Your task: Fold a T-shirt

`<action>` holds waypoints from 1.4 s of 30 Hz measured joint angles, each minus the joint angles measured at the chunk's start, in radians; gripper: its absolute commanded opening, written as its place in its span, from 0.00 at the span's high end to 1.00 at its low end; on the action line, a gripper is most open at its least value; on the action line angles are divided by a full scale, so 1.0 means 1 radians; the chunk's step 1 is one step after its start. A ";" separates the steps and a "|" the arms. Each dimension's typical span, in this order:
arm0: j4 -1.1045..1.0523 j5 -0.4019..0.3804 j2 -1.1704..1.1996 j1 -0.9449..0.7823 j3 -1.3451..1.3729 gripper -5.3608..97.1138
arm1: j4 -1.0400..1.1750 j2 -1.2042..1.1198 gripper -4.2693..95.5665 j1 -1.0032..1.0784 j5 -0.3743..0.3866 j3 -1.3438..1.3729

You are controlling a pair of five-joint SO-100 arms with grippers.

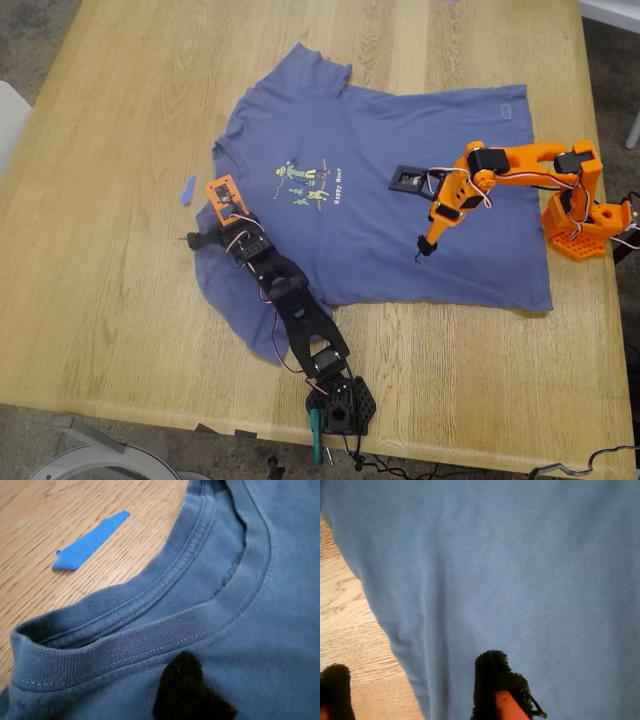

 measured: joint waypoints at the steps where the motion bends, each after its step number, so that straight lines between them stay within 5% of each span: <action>1: 0.009 0.000 -0.018 0.002 -0.031 0.36 | 0.000 0.000 0.61 0.005 0.000 0.000; 9: 0.077 -0.035 -0.066 -0.003 -0.118 0.47 | -0.011 0.000 0.62 0.037 0.000 0.017; 23: 0.229 -0.117 -0.067 -0.005 -0.152 0.80 | -0.153 0.002 0.64 0.130 0.009 0.189; 42: 0.264 -0.176 -0.089 -0.006 -0.161 0.95 | -0.423 0.031 0.68 0.158 0.020 0.399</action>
